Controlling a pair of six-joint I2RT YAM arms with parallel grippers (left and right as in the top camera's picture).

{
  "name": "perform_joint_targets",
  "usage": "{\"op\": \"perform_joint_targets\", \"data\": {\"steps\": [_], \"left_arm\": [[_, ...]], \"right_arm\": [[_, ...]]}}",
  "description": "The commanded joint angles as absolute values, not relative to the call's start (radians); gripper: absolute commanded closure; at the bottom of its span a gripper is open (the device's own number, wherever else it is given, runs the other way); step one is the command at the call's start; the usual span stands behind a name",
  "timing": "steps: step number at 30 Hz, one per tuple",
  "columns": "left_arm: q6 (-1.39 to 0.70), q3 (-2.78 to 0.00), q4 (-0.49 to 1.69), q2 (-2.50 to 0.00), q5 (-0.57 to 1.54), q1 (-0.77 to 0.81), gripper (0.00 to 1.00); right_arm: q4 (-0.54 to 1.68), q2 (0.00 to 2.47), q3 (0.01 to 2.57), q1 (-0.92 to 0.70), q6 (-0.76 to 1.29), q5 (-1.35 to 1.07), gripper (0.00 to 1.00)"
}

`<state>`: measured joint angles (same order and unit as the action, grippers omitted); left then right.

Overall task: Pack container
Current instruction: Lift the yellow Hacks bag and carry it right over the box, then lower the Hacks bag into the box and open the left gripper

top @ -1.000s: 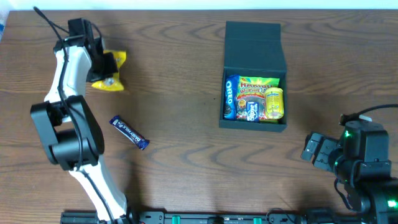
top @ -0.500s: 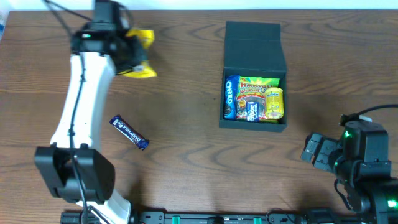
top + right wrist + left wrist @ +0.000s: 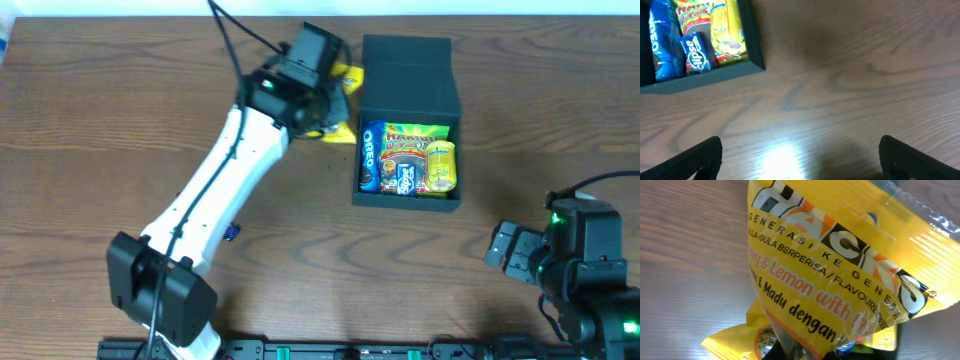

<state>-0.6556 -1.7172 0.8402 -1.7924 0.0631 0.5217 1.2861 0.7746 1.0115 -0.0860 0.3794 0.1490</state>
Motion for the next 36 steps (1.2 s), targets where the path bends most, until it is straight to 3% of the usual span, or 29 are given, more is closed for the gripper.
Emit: {"op": "perform_joint_targets", "data": {"steps": [1,18,36], "left_arm": [[-0.736,-1.738,0.823,-1.775,-0.008,0.576,0.95],[-0.916,-1.737,0.836,-1.898,-0.077,0.776,0.94],[-1.011,-1.737,0.828,-2.073,-0.097,0.793,0.94]], "right_arm": [[1.291,0.772,1.010,-0.078,0.389,0.160,0.01],[1.291,0.772,1.009,-0.078,0.388,0.161,0.01],[1.291,0.772,1.000,-0.078,0.389,0.161,0.01]]}}
